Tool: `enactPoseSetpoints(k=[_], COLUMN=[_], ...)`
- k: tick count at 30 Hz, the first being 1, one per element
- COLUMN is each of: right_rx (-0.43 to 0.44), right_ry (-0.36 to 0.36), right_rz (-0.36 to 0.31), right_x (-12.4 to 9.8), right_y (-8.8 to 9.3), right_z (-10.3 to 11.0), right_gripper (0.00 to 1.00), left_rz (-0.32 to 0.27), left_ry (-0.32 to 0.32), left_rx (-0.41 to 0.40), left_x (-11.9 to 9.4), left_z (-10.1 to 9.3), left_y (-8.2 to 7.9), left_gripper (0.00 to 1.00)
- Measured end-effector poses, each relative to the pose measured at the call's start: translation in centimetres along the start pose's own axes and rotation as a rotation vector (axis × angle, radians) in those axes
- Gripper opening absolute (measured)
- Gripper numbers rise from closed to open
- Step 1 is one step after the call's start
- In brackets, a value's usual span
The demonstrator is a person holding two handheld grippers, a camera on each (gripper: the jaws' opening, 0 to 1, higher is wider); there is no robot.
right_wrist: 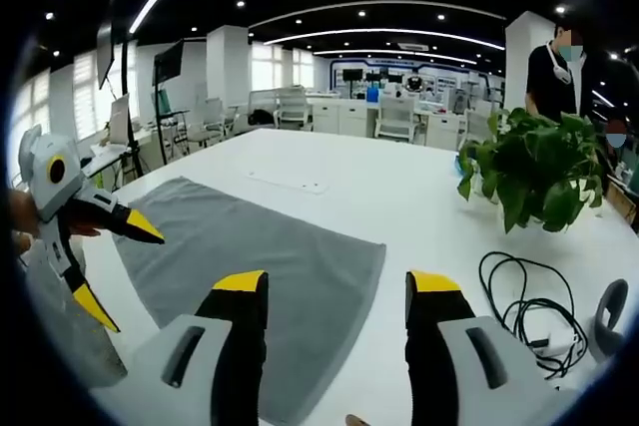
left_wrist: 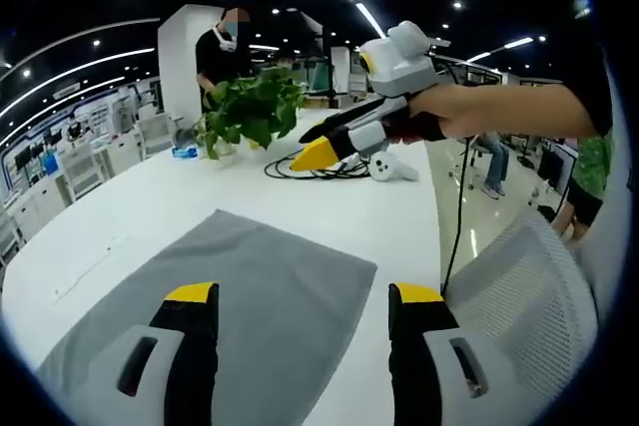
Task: Fold the towel on the table until its edges align and the towel forms a compact rectangular stack.
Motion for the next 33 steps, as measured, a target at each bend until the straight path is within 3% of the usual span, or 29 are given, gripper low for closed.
enactPoseSetpoints(k=[11, 18, 24, 29, 33], right_rx=[0.018, 0.056, 0.06, 0.068, 0.054], right_ry=[0.002, 0.022, 0.019, 0.014, -0.033], right_rz=[0.029, 0.027, 0.033, 0.04, 0.03], right_x=[4.0, 6.0, 7.5, 8.9, 10.0], right_y=[0.4, 0.8, 1.3, 1.8, 1.9], right_z=[-2.1, -3.7, -4.4, -5.0, -4.7], right_gripper=[0.52, 0.5, 0.48, 0.47, 0.48], left_rz=[0.037, 0.071, 0.122, 0.118, 0.123], left_ry=[0.088, 0.163, 0.244, 0.279, 0.303], left_rx=[0.017, 0.037, 0.093, 0.092, 0.074], left_x=[4.7, 7.3, 8.7, 10.0, 11.2], left_z=[-1.8, -4.1, -7.1, -8.2, -8.8], left_y=[0.1, 0.9, 2.7, 2.9, 3.4], left_gripper=[0.68, 0.67, 0.63, 0.59, 0.53])
Point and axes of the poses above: the point that each gripper's makers call its tool centre point, and the gripper's own axes: x roughly forward along the fingers, z roughly to its left, y roughly out of its underside, the point moved 4 cm from there along -x, roughly backward along the fingers, and after that the axes turned 2 degrees about -z, right-handed, at the moved point
